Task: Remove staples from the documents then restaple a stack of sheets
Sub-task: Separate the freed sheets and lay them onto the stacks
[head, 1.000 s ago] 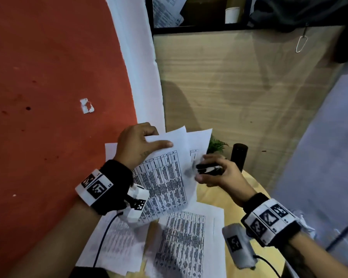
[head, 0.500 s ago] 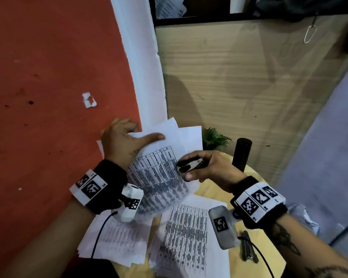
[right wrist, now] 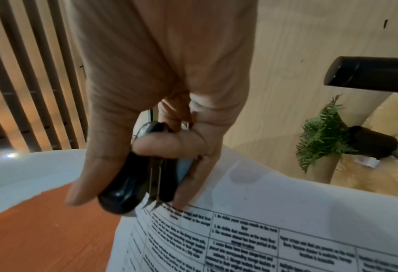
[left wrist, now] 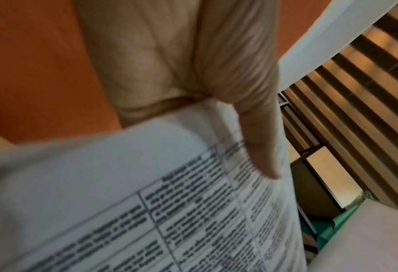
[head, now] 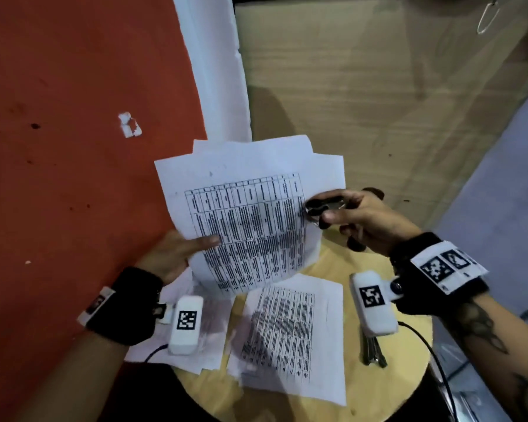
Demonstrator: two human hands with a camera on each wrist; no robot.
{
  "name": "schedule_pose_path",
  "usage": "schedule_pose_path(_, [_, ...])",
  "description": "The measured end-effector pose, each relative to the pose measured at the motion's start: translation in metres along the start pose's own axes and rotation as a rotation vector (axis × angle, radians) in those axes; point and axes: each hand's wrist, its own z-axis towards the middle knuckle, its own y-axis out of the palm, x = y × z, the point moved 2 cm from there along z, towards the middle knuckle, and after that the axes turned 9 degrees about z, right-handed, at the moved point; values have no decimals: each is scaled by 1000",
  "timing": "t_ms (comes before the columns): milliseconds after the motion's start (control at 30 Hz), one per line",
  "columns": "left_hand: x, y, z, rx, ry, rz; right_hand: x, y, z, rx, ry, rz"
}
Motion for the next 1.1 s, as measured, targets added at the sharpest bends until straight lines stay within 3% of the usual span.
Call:
schedule_pose_path(133, [-24, -16, 12, 186, -97, 106, 20, -5, 6, 72, 42, -7])
schedule_pose_path(267, [-35, -57, 19, 365, -186, 145, 55, -33, 6, 294, 67, -16])
schedule_pose_path(333, [-50, -83, 21, 425, -311, 215, 87, -51, 2, 380, 123, 41])
schedule_pose_path(467, [-88, -110, 19, 372, -570, 381, 167, -80, -13, 526, 304, 99])
schedule_pose_path(600, [-132, -119, 31, 331, -752, 468, 245, -95, -34, 538, 581, 70])
schedule_pose_path(733, [-173, -128, 54, 388, -821, 519, 294, -102, -49, 553, 728, -50])
schedule_pose_path(800, [-193, -136, 64, 356, -881, 533, 307, -105, -52, 565, 714, -128])
schedule_pose_path(933, [-230, -158, 83, 300, -927, 798, 333, -115, -56, 559, 671, -79])
schedule_pose_path(1100, [-251, -157, 102, 337, -732, 1035, 335, -115, -56, 598, 630, -1])
